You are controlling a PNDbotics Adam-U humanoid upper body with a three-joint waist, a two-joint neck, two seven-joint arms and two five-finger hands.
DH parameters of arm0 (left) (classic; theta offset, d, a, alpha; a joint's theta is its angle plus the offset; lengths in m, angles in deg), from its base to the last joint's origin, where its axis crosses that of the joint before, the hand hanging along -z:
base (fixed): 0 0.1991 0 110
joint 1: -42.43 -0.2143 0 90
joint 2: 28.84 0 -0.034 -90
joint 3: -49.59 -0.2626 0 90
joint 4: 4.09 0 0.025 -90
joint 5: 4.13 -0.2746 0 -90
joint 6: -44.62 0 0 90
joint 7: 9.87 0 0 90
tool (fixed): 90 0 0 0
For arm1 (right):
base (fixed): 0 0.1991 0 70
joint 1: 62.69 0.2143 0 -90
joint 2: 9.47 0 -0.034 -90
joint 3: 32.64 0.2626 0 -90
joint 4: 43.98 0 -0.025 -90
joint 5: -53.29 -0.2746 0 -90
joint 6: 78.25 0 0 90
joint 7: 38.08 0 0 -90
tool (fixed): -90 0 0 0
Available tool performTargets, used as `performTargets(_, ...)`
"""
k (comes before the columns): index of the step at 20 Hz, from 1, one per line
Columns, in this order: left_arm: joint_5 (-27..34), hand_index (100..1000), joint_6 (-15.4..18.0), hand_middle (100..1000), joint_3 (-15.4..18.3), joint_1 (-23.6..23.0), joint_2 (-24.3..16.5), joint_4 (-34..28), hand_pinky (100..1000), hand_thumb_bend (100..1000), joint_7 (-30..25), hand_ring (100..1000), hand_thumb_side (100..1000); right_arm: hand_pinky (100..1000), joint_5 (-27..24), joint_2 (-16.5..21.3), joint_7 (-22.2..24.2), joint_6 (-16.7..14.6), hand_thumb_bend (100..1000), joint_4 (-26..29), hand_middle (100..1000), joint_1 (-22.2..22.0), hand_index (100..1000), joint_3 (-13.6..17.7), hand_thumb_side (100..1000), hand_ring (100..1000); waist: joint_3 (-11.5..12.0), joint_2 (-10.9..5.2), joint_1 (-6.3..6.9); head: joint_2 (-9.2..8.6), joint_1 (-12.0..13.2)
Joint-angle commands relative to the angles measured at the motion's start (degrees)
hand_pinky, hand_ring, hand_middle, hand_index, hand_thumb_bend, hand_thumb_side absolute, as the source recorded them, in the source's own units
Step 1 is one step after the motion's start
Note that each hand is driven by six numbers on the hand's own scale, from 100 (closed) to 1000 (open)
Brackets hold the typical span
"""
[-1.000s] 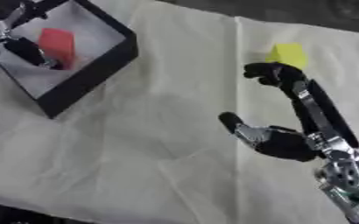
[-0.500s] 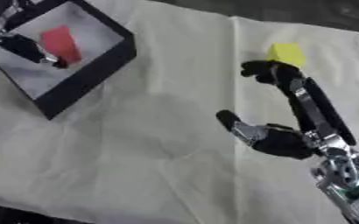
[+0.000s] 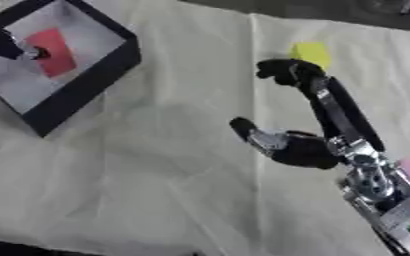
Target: Pick up the objects with one hand, pass them to the other hand, and then place them into the box on the other side of the table.
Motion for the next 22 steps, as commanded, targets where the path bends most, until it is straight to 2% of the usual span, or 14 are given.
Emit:
performTargets(1,3.01,701,1.45,699,2.05,-1.24,-0.5,-5.48,829,784,3.07,654,241,841,-0.71,1.99,-0.66,-0.2,546,0.91,701,1.33,796,2.11,304,838,0.17,-1.5,0.58,0.5,-2.57)
performTargets(4,5.8,698,1.31,703,2.91,-4.31,-0.2,-10.02,833,789,5.87,652,241,841,-1.64,3.14,-1.23,-0.17,553,0.91,700,1.78,792,3.26,290,836,0.35,-1.44,0.67,0.33,-4.57)
performTargets(8,9.0,706,0.3,734,5.02,-8.51,1.4,-15.22,846,809,9.03,670,248,843,-4.08,5.76,-1.02,-0.04,554,0.91,695,2.07,785,4.9,271,836,0.7,-1.3,0.79,-0.19,-5.92)
performTargets(13,13.07,704,-2.0,748,7.41,-13.63,4.67,-21.83,854,822,12.4,680,263,842,-8.11,10.61,2.23,-0.28,580,0.91,673,2.25,778,7.48,204,832,1.56,-0.99,0.63,-0.88,-7.53)
performTargets(16,16.59,700,-1.75,746,7.61,-15.86,5.92,-25.0,854,820,14.44,678,265,848,-10.83,14.2,4.91,-0.84,609,0.91,682,2.85,783,9.17,173,838,2.21,-0.77,0.45,-1.18,-8.22)
performTargets(19,36.88,696,2.27,741,9.29,-16.9,3.91,-25.51,852,819,19.92,672,261,852,-15.17,19.15,9.76,-1.22,649,0.91,691,3.19,766,12.58,153,840,3.04,-0.54,0.37,-1.41,-9.2)
performTargets(20,41.28,696,3.52,741,9.58,-17.07,3.55,-25.55,852,819,21.38,672,262,853,-15.23,20.64,11.21,-1.45,660,0.91,693,3.25,765,13.77,150,840,3.29,-0.44,0.34,-1.49,-9.43)
performTargets(22,45.77,695,5.16,741,9.68,-17.07,3.67,-25.57,852,821,22.91,672,262,860,-13.99,23.1,13.77,-1.69,688,0.91,707,3.0,775,15.61,147,848,3.83,-0.17,0.23,-1.76,-9.98)
